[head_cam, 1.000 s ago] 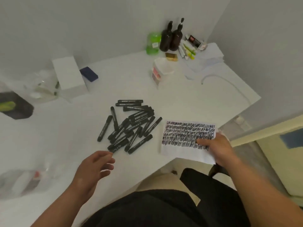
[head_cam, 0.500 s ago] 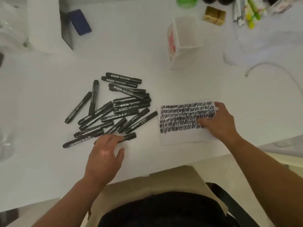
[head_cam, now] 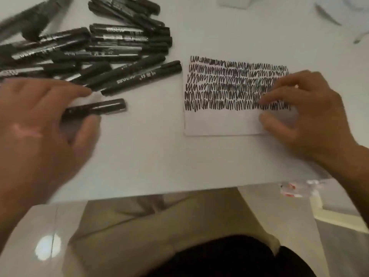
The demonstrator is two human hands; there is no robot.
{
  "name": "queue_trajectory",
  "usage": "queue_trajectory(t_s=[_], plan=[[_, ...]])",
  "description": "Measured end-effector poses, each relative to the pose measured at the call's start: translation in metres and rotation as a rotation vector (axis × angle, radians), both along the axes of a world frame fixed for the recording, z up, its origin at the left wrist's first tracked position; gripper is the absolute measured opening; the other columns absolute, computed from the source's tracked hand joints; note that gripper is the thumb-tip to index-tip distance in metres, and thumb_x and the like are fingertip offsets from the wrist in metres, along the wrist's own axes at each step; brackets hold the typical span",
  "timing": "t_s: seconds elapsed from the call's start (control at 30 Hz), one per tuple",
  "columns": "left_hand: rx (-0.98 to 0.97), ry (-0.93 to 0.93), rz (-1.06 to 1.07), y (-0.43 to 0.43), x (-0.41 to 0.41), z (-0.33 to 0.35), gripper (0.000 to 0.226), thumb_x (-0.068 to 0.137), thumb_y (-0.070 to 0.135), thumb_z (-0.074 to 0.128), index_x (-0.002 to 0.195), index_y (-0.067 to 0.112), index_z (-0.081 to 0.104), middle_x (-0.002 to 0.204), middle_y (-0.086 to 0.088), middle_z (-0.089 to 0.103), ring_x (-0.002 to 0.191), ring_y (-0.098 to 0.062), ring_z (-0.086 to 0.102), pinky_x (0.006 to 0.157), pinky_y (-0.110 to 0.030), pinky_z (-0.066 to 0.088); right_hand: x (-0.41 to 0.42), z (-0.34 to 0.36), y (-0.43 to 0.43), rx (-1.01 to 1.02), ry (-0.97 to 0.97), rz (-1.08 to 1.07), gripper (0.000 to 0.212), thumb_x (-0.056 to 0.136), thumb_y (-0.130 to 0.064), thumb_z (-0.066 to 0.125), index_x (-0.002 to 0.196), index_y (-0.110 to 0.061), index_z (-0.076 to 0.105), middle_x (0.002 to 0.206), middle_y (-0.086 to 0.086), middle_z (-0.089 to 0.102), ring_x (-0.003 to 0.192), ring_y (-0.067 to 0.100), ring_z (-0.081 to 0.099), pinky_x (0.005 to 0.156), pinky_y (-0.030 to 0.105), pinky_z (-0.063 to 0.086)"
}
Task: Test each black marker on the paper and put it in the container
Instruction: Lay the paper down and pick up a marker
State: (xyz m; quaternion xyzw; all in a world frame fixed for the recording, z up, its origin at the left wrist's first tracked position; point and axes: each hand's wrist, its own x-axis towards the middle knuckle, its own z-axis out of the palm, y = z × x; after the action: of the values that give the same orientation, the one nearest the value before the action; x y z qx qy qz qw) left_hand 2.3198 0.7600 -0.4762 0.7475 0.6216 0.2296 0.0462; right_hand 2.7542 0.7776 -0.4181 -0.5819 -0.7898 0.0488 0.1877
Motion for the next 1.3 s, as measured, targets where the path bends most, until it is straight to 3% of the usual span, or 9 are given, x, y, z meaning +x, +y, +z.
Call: queue_trajectory(t_s=[0.07,0.27,0.63,0.73,0.83,0.93,1.07,1.2,1.3], plan=[[0.096,0.042,0.032,-0.003,0.007,0.011,0.045,0.089,0.053,0.050,0.129,0.033,0.056,0.118,0.028,0.050,0.114,-0.023,0.053,0.101,-0.056,0.042,0.008,0.001,-0.003,0.015,0.028,0.007,0.033,0.079,-0.038,0.061,0.100,-0.018,0.077,0.111,0.010,0.065,0.108,0.034,0.058,0.095,0.050,0.046],[0.174,0.137,0.054,-0.015,0.039,0.041,0.029,0.084,0.030,0.056,0.103,0.015,0.073,0.096,-0.008,0.070,0.090,-0.030,0.056,0.089,-0.046,0.045,0.022,-0.001,0.001,-0.036,0.068,0.009,0.036,0.075,-0.036,0.061,0.105,-0.024,0.075,0.116,0.001,0.068,0.111,0.026,0.059,0.101,0.047,0.045],[0.142,0.034,-0.017,-0.023,0.109,0.064,0.028,0.085,0.031,0.058,0.103,0.014,0.073,0.089,0.002,0.067,0.081,-0.015,0.058,0.073,-0.032,0.049,0.055,-0.010,0.032,-0.007,0.098,-0.007,0.024,0.083,-0.034,0.071,0.107,-0.030,0.073,0.115,-0.010,0.069,0.111,0.020,0.060,0.104,0.047,0.043],[0.180,-0.037,-0.050,-0.007,0.143,0.071,0.016,0.087,0.017,0.072,0.102,0.014,0.073,0.088,0.001,0.069,0.078,-0.015,0.061,0.073,-0.032,0.053,0.057,-0.008,0.035,-0.018,0.129,0.000,0.034,0.082,-0.034,0.073,0.115,-0.028,0.069,0.114,-0.008,0.069,0.109,0.020,0.060,0.103,0.045,0.044],[0.095,-0.217,-0.030,0.015,0.179,0.078,0.015,0.085,0.017,0.074,0.094,0.028,0.072,0.076,0.017,0.065,0.068,0.000,0.058,0.064,-0.009,0.042,0.058,-0.007,0.035,0.064,0.226,-0.007,0.037,0.081,-0.027,0.077,0.116,-0.025,0.066,0.109,-0.010,0.066,0.104,0.018,0.059,0.100,0.042,0.044],[-0.153,-0.573,-0.051,0.045,0.209,0.083,0.005,0.086,0.027,0.072,0.088,0.031,0.072,0.068,0.010,0.067,0.054,-0.004,0.055,0.053,-0.016,0.044,0.057,0.000,0.035,0.202,0.426,-0.040,0.022,0.081,-0.018,0.079,0.099,-0.026,0.068,0.096,-0.016,0.067,0.091,0.008,0.061,0.086,0.027,0.046],[-0.434,-1.006,-0.146,0.082,0.233,0.086,0.009,0.085,0.023,0.068,0.091,0.018,0.073,0.087,-0.005,0.074,0.078,-0.018,0.067,0.069,-0.035,0.055,0.038,0.021,0.041,-0.044,0.587,0.039,0.012,0.080,-0.042,0.074,0.086,-0.034,0.068,0.084,-0.021,0.070,0.074,-0.002,0.064,0.067,0.008,0.043],[-0.594,-1.318,-0.232,0.110,0.242,0.081,0.019,0.089,0.007,0.066,0.107,0.004,0.063,0.094,-0.018,0.073,0.086,-0.028,0.071,0.068,-0.032,0.059,0.017,0.031,0.066,-0.335,0.502,0.084,0.050,0.062,-0.077,0.065,0.092,-0.038,0.057,0.088,-0.025,0.074,0.081,0.001,0.068,0.070,0.018,0.050],[-0.629,-1.477,-0.226,0.120,0.241,0.072,0.021,0.088,-0.001,0.066,0.108,0.006,0.062,0.098,-0.022,0.072,0.091,-0.034,0.072,0.070,-0.033,0.061,0.012,0.029,0.084,-0.450,0.526,0.136,0.041,0.069,-0.059,0.080,0.091,-0.038,0.053,0.082,-0.015,0.078,0.070,0.006,0.071,0.070,0.033,0.056]])
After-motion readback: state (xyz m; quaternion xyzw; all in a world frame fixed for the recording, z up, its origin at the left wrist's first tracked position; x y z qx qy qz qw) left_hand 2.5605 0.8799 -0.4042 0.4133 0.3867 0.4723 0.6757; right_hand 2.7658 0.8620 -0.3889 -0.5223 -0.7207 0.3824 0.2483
